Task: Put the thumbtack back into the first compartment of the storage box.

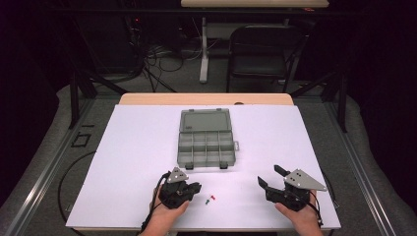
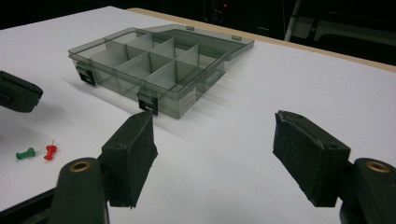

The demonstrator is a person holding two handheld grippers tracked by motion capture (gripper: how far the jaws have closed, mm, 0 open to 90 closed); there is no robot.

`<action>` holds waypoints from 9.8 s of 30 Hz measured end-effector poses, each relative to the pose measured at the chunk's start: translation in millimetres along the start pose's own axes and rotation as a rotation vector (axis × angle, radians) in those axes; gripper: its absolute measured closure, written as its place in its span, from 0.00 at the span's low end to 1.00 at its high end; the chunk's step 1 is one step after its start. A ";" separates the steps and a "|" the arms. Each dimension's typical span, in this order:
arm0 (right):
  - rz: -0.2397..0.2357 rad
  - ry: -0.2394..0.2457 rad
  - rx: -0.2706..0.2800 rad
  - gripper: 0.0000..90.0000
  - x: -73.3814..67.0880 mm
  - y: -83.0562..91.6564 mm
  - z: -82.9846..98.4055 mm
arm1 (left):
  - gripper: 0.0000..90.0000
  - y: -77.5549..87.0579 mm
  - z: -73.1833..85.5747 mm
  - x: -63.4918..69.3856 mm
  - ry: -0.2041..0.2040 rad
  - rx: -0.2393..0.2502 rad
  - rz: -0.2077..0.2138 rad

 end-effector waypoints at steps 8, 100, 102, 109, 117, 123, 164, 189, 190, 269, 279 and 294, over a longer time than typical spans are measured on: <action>0.001 0.000 -0.003 0.32 -0.1 -1.0 0.5 | 0.92 12.8 -7.9 -18.1 0.049 0.041 -0.009; -0.008 0.010 -0.032 0.32 -1.7 -6.5 4.3 | 0.91 -30.2 -102.9 -127.3 0.256 0.040 -0.178; -0.007 0.010 -0.030 0.32 -1.7 -6.5 4.3 | 0.90 -28.8 -102.8 -128.0 0.257 0.041 -0.171; -0.006 0.010 -0.028 0.32 -1.5 -6.5 4.2 | 0.67 -18.2 -105.0 -123.3 0.244 0.081 -0.150; -0.008 0.011 -0.032 0.32 -2.1 -6.3 4.4 | 0.48 -0.7 -102.6 -107.1 0.184 0.115 -0.137; -0.005 0.013 -0.029 0.31 -1.6 -6.9 4.6 | 0.46 11.7 -91.0 -89.3 0.143 0.129 -0.109; -0.014 0.023 -0.027 0.23 -5.9 -7.5 4.6 | 0.45 14.3 -1.1 -4.6 -0.027 0.081 0.015; -0.015 0.031 -0.035 0.24 -6.1 -7.4 4.8 | 0.78 -17.2 13.2 25.0 -0.105 -0.027 0.060; -0.016 0.031 -0.033 0.24 -6.1 -7.4 4.7 | 0.80 -18.4 13.3 25.8 -0.104 -0.025 0.061; -0.017 0.033 -0.045 0.24 -5.1 -9.1 6.2 | 0.92 8.8 -11.8 -23.1 -0.005 0.071 -0.025; -0.014 0.025 -0.046 0.24 -4.5 -10.6 6.8 | 0.92 20.6 -30.0 -43.5 0.029 0.107 -0.054; -0.014 0.011 -0.053 0.24 -0.9 -11.3 8.4 | 0.92 35.2 -73.2 -74.2 0.072 0.134 -0.093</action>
Point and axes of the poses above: each handheld gripper's, and its own axes: y roughly backward along the jaws, z roughly out of its underside, x roughly to its right, the point moved 6 cm from there along -y, roughly forward along the jaws, and after that the axes turned 11 degrees about -x, right-handed, at the moved point
